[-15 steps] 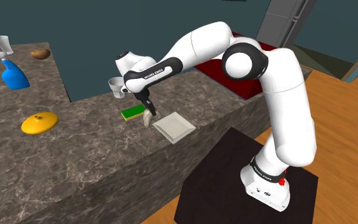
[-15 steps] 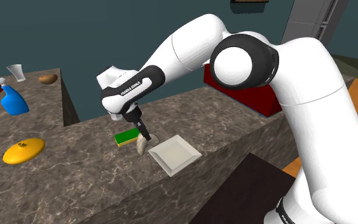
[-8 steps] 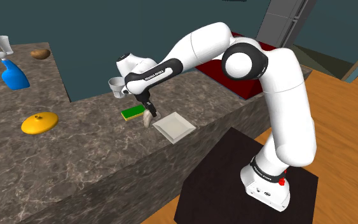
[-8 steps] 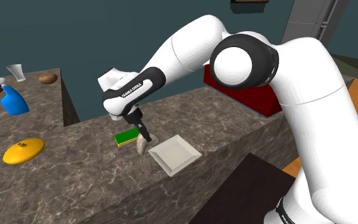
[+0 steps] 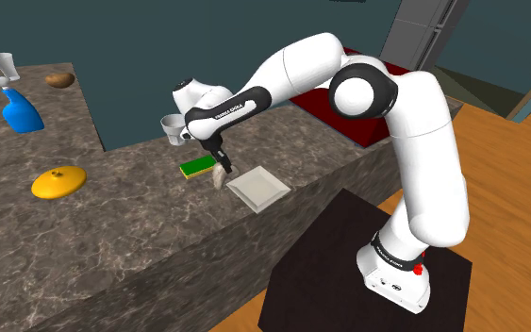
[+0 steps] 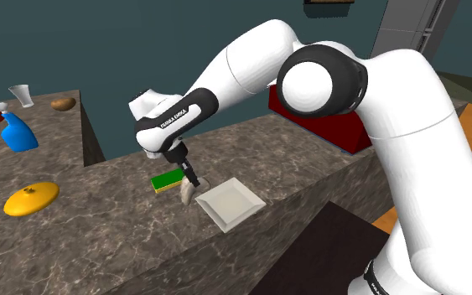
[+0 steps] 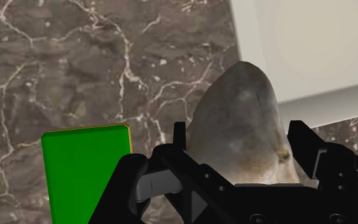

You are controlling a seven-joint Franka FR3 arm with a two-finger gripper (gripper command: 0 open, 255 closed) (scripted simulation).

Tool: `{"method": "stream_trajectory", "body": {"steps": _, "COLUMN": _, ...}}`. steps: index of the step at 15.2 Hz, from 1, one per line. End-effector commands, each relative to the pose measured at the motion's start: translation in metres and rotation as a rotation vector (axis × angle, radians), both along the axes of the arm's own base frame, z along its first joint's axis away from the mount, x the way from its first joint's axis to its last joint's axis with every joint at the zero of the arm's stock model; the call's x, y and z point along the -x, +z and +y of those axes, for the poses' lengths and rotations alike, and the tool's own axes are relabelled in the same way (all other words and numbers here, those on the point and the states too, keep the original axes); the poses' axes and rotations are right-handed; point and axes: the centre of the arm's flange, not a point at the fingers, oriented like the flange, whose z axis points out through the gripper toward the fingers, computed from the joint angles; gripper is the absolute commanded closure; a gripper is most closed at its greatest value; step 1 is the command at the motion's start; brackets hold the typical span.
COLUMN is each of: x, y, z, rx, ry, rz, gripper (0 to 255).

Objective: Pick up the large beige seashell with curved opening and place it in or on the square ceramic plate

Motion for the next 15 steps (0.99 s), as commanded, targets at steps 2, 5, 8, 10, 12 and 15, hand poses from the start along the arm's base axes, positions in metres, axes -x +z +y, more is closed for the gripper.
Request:
{"method": "stream_trajectory", "body": {"steps": 2, "x": 0.000, "y": -0.001, "z": 0.000, "rx": 0.000, "ry": 0.000, "rz": 0.002, "gripper": 255}}
{"method": "stream_trajectory", "body": {"steps": 5, "x": 0.000, "y": 0.010, "z": 0.000, "rx": 0.000, "ry": 0.000, "rz": 0.002, "gripper": 255}}
{"method": "stream_trajectory", "body": {"steps": 8, "x": 0.000, "y": 0.026, "z": 0.000, "rx": 0.000, "ry": 0.000, "rz": 0.002, "gripper": 255}}
{"method": "stream_trajectory", "body": {"steps": 10, "x": 0.000, "y": 0.036, "z": 0.000, "rx": 0.000, "ry": 0.000, "rz": 0.002, "gripper": 255}}
{"method": "stream_trajectory", "body": {"steps": 12, "x": 0.000, "y": 0.047, "z": 0.000, "rx": 0.000, "ry": 0.000, "rz": 0.002, "gripper": 255}}
{"method": "stream_trajectory", "body": {"steps": 15, "x": 0.000, "y": 0.063, "z": 0.000, "rx": 0.000, "ry": 0.000, "rz": 0.002, "gripper": 255}}
